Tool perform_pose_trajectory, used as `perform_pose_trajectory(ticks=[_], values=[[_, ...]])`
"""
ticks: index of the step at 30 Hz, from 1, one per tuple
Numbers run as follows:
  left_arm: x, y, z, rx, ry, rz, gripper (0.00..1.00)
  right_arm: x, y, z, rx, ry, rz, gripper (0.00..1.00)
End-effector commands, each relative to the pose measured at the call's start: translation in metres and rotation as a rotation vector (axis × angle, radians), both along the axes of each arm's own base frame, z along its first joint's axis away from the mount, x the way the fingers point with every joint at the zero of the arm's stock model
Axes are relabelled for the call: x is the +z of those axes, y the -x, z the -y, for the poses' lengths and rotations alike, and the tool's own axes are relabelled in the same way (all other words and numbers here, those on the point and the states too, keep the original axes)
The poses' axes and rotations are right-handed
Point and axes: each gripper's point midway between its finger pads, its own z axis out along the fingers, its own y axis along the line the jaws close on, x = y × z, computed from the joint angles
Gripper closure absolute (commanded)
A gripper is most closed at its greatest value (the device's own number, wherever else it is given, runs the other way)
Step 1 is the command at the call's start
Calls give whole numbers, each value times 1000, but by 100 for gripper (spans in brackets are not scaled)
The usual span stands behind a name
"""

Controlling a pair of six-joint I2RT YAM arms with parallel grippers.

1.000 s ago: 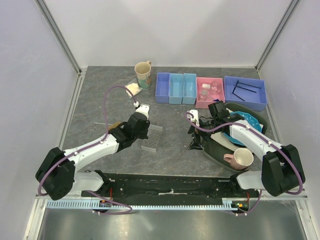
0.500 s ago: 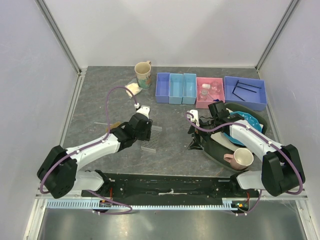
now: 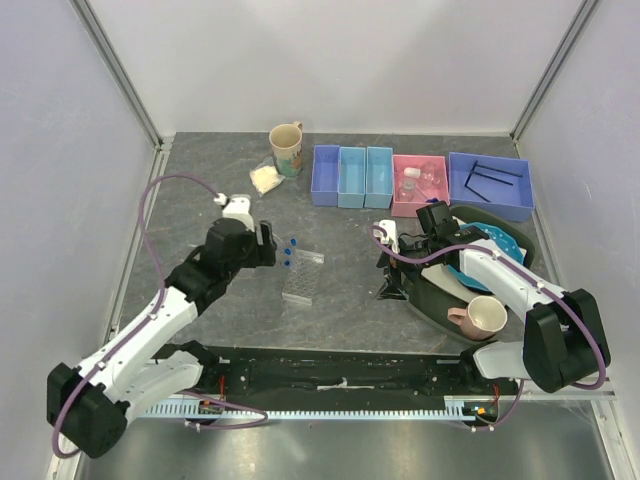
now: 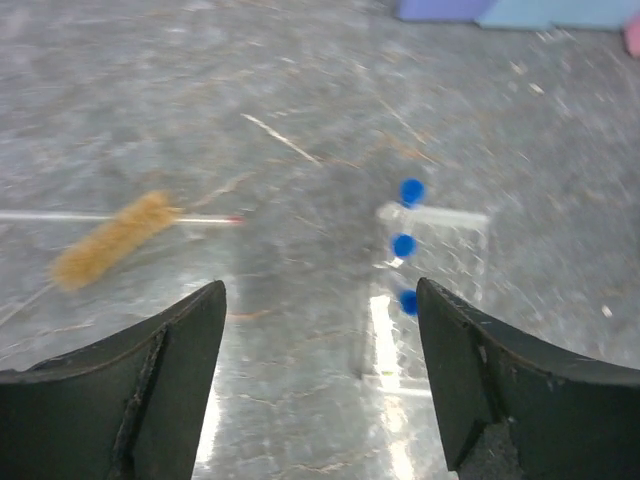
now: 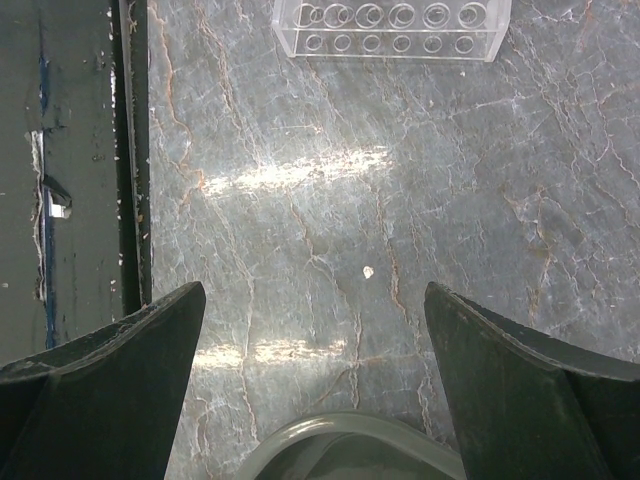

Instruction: Organize the chemistry lab equipment

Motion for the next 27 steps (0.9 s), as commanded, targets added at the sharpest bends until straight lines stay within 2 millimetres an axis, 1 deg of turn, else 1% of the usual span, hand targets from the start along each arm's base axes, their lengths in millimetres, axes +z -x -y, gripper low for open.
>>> perform_pose_trajectory(ticks=[1, 2, 3, 4, 5, 6, 7, 9, 10, 12, 13, 17, 19, 20, 22, 23, 24, 26, 27], values=[[23, -19, -42, 104, -1, 20, 15, 18, -9, -5, 25, -29, 78, 2], [22, -23, -48, 111, -2, -3, 14, 18, -9, -5, 24, -29, 77, 2], [12, -27, -54, 122, -33, -61, 14, 18, -9, -4, 25, -29, 78, 2], [21, -38, -68, 147, -68, -61, 14, 19, -9, -4, 27, -30, 82, 2], [14, -36, -77, 162, -117, -112, 14, 19, -7, -4, 28, -29, 80, 2], [2, -41, -84, 147, -185, -158, 14, 22, -8, -5, 28, -33, 91, 2], [5, -46, -88, 143, -219, -164, 14, 23, -8, -5, 30, -36, 96, 2], [-5, -48, -101, 113, -350, -205, 16, 24, -7, -5, 31, -38, 99, 2], [-18, -48, -105, 108, -392, -243, 17, 25, -8, -5, 30, -40, 100, 2], [-34, -47, -118, 42, -529, -281, 20, 25, -7, -4, 32, -40, 100, 2], [-45, -48, -121, 27, -569, -313, 21, 24, -7, -4, 32, -40, 99, 2], [-64, -51, -111, -69, -574, -344, 23, 24, -5, -5, 37, -42, 94, 2], [-69, -54, -112, -101, -601, -355, 23, 24, -5, -5, 38, -42, 95, 2], [-78, -54, -110, -132, -605, -386, 25, 24, -6, -5, 38, -42, 97, 2], [-84, -56, -107, -154, -605, -415, 26, 23, -5, -5, 40, -42, 94, 2], [-97, -55, -105, -178, -604, -460, 29, 23, -5, -4, 38, -40, 94, 2], [-96, -60, -103, -181, -603, -470, 34, 23, -6, -5, 38, -40, 95, 2], [-107, -55, -102, -201, -598, -536, 43, 23, -5, -4, 42, -38, 95, 2], [-112, -58, -100, -206, -588, -560, 56, 23, -5, -4, 42, -39, 97, 2]])
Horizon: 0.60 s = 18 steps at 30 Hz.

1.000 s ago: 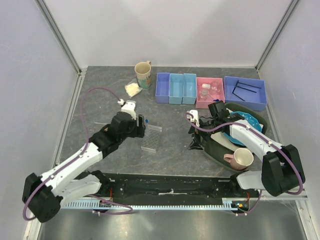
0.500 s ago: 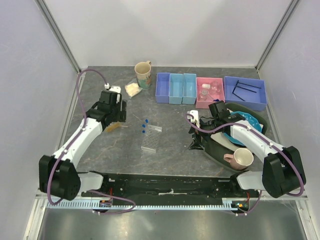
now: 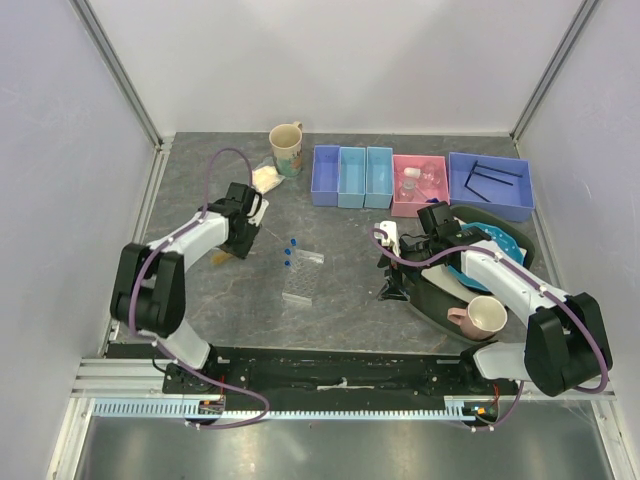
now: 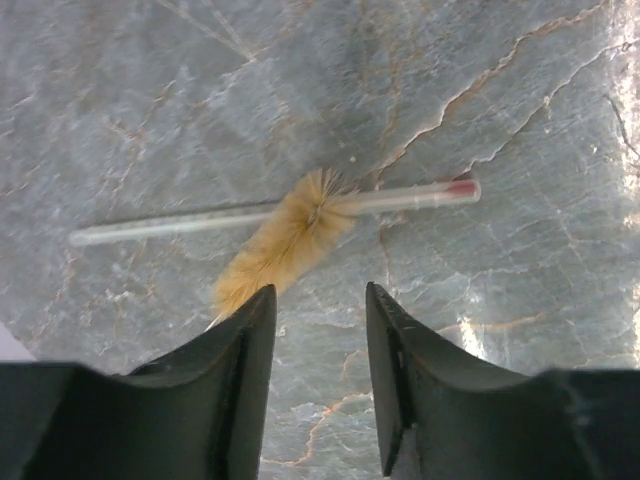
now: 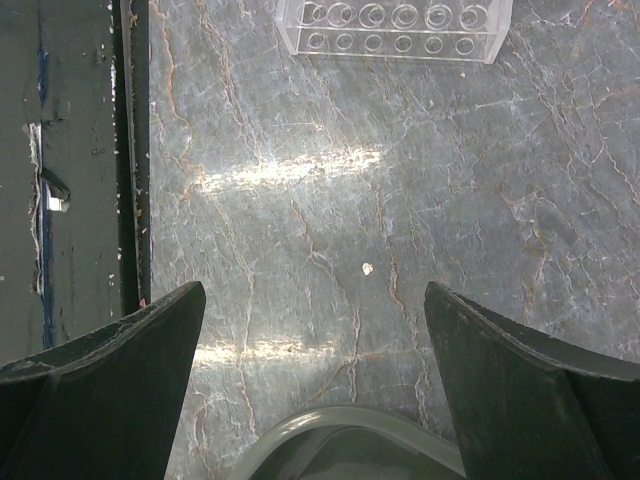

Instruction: Organize the chemistry lab equipment

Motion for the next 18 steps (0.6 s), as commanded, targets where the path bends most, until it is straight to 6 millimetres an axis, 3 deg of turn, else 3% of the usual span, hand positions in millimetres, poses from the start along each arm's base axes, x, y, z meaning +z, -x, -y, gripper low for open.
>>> perform_pose_trajectory(ticks=[1, 5, 12, 18], values=[[-8, -8, 6, -52, 22, -92, 57, 20, -7, -6, 34, -43, 76, 2], [-8, -11, 2, -23, 26, -95, 57, 21, -6, -6, 36, -45, 74, 2], [11, -18, 6, -22, 61, -12, 55, 21, -6, -6, 37, -44, 77, 2], [25, -24, -3, 3, 41, 67, 53, 20, -6, -6, 38, -43, 75, 2]])
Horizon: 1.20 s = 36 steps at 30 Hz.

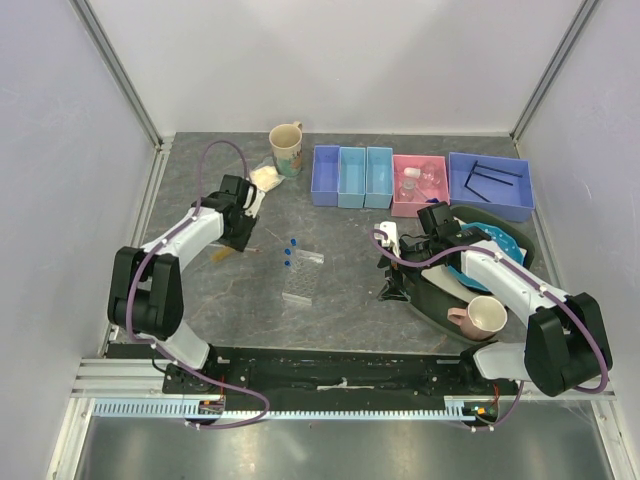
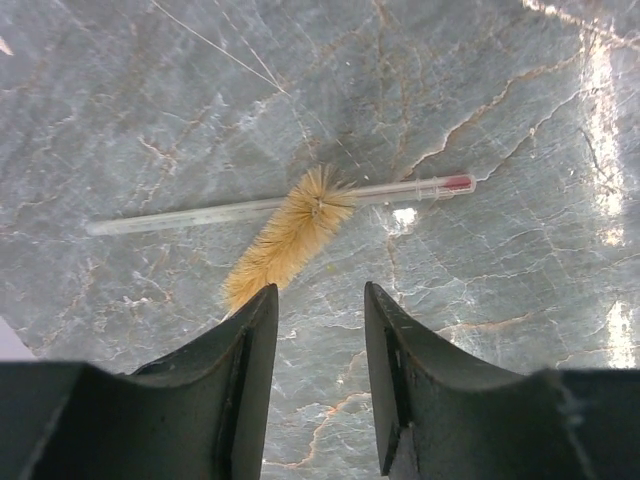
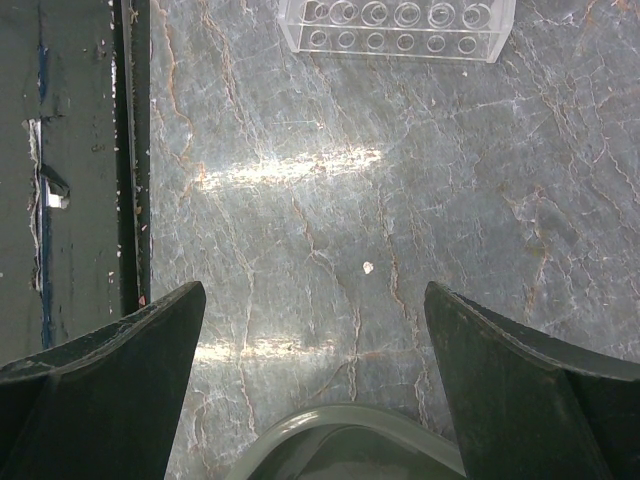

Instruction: Organize the chemistry lab equipment

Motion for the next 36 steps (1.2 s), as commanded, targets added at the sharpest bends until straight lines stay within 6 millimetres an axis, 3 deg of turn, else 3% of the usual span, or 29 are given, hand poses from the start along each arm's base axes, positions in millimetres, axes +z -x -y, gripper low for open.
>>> perform_pose_trajectory(ticks=[1, 7, 14, 24, 36], values=[[21, -14, -8, 15, -3, 103, 52, 21, -7, -7, 31, -47, 70, 2], [12, -16, -18, 53, -23, 85, 45, 20, -6, -7, 33, -47, 67, 2], [3, -19, -31, 114, 33, 51, 47, 21, -6, -7, 36, -50, 70, 2], [-18, -13, -29, 115, 58, -32, 49, 23, -5, -7, 39, -51, 73, 2], [-26, -9, -23, 114, 96, -84, 63, 22, -5, -7, 41, -49, 73, 2]])
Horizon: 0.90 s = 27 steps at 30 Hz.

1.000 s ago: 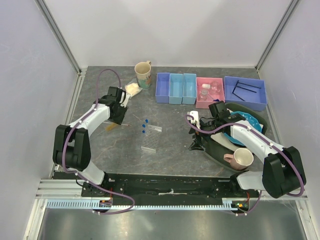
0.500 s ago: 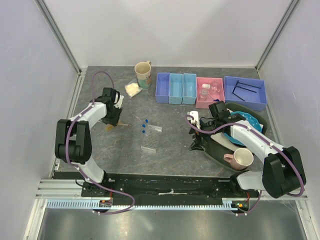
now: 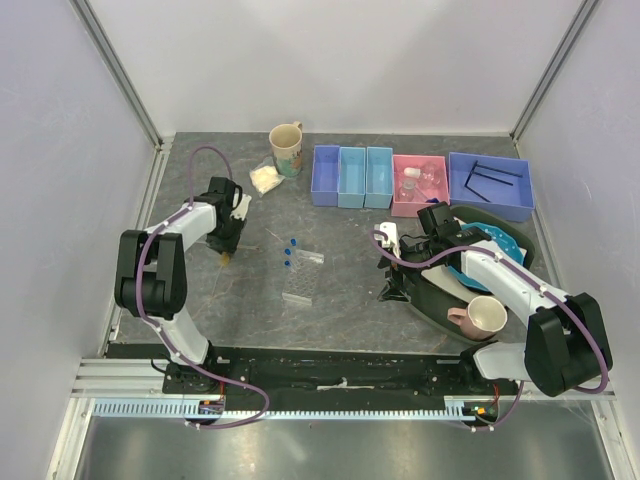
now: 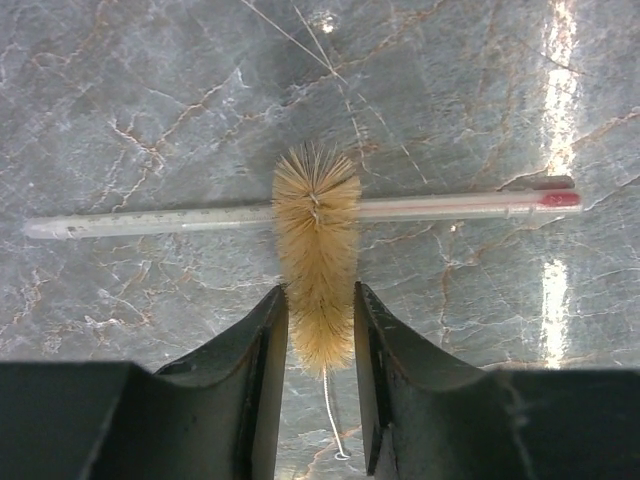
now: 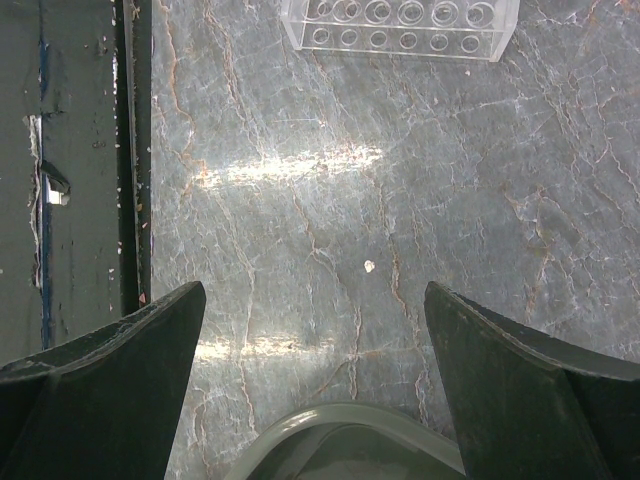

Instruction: Organize the chemistry lab equipment

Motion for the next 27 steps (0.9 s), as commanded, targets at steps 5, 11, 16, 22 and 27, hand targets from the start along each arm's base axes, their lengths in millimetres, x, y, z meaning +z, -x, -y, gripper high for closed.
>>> perform_pose_trajectory(ticks=[5, 11, 16, 22, 27], values=[[7, -7, 10, 3, 61, 7, 72, 21, -6, -7, 33, -47, 64, 2], [10, -6, 14, -2, 83, 8, 87, 20, -7, -7, 33, -45, 65, 2], [16, -6, 15, -3, 88, 27, 98, 19, -7, -7, 32, -42, 59, 2], [30, -9, 17, -1, 109, 76, 98, 17, -7, -7, 34, -39, 55, 2], [45, -10, 27, -17, 163, 133, 98, 15, -8, -6, 31, -35, 50, 2]])
